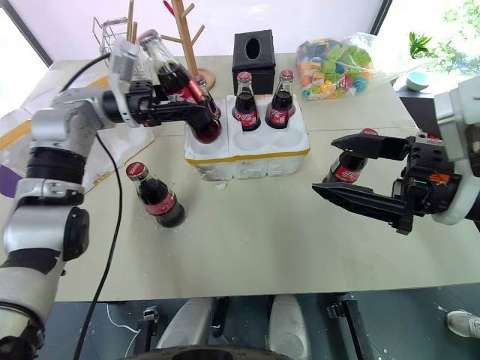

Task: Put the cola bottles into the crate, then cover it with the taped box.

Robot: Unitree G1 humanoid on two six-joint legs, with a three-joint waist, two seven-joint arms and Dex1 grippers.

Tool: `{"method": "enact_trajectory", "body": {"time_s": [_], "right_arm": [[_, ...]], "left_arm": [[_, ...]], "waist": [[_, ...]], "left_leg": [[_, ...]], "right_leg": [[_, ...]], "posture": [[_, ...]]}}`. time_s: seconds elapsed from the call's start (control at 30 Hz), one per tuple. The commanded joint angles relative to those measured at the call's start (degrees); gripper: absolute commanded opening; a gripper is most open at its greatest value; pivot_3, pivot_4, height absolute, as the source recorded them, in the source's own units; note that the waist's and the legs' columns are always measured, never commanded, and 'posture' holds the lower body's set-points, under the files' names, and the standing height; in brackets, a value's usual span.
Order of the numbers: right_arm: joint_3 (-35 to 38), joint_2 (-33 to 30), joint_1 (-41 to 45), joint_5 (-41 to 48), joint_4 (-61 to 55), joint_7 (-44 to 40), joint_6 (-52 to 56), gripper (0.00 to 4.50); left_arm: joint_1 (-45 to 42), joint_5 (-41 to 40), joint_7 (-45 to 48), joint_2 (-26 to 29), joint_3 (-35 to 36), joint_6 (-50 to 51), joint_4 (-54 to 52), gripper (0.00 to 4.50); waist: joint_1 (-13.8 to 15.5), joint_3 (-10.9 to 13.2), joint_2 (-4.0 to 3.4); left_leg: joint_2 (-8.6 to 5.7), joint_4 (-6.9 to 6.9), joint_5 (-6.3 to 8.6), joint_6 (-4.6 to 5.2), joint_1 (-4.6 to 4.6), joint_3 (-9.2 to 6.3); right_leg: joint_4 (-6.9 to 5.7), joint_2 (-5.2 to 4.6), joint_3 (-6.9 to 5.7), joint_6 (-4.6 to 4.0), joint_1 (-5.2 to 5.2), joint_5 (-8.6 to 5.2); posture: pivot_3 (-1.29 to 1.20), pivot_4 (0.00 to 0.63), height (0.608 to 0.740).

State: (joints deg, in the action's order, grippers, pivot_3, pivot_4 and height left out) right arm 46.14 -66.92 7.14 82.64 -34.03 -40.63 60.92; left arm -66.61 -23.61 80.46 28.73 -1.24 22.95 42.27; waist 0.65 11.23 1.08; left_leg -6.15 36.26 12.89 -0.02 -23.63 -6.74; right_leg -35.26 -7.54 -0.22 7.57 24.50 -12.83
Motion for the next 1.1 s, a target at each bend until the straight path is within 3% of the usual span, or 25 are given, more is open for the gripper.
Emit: {"method": "enact_trajectory", "body": {"time_s": [0.03, 0.3, 0.57, 1.0, 1.1], "right_arm": [[4.0, 0.0, -0.6, 3.0, -1.5, 2.0, -1.0, 4.5], [6.1, 0.3, -3.5, 5.3, -2.6, 5.3, -1.6, 4.5], [3.6, -0.6, -3.1, 3.0, -1.0, 3.9, -3.2, 4.5], [0.4, -1.1, -1.7, 1.1, -0.7, 2.2, -4.4, 4.5], [-0.5, -1.1, -1.2, 1.1, -0.3, 2.2, -4.8, 4.5]], "left_arm": [[-5.8, 0.6, 1.7, -0.7, 1.8, -4.5, 3.0, 2.79], [-7.9, 4.3, 4.4, -0.8, 1.5, -10.2, 9.0, 2.79], [-3.2, 9.3, 6.8, 0.9, -0.8, -15.3, 7.5, 2.79], [0.7, 16.2, -2.4, -3.7, -2.4, -26.9, 13.8, 2.79], [0.8, 16.1, -3.6, -3.3, -1.5, -26.9, 15.0, 4.14]], "waist": [[0.0, 0.0, 0.01], [0.1, 0.0, 0.03], [0.1, 0.0, 0.01], [0.1, 0.0, 0.04], [0.1, 0.0, 0.02]], "left_leg": [[0.0, 0.01, 0.0, 0.0, 0.0, 0.01], [-0.01, 0.06, 0.01, 0.02, -0.01, 0.03], [-0.01, 0.09, 0.0, 0.02, 0.0, 0.03], [-0.01, 0.94, 0.15, 0.25, -0.36, 0.03], [0.01, 0.97, 0.15, 0.26, -0.36, 0.01]], "right_leg": [[0.0, 0.0, 0.0, 0.0, 0.0, 0.0], [-0.02, -0.01, 0.02, 0.08, -0.01, 0.05], [-0.06, 0.0, 0.02, 0.08, -0.02, 0.05], [-0.09, 0.05, 0.06, 0.28, -0.05, 0.31], [-0.1, 0.08, 0.06, 0.28, -0.04, 0.33]], "posture": [[0.0, 0.15, 0.739], [0.0, 0.15, 0.739], [0.0, 0.15, 0.739], [0.0, 0.15, 0.739], [0.0, 0.15, 0.739]]}}
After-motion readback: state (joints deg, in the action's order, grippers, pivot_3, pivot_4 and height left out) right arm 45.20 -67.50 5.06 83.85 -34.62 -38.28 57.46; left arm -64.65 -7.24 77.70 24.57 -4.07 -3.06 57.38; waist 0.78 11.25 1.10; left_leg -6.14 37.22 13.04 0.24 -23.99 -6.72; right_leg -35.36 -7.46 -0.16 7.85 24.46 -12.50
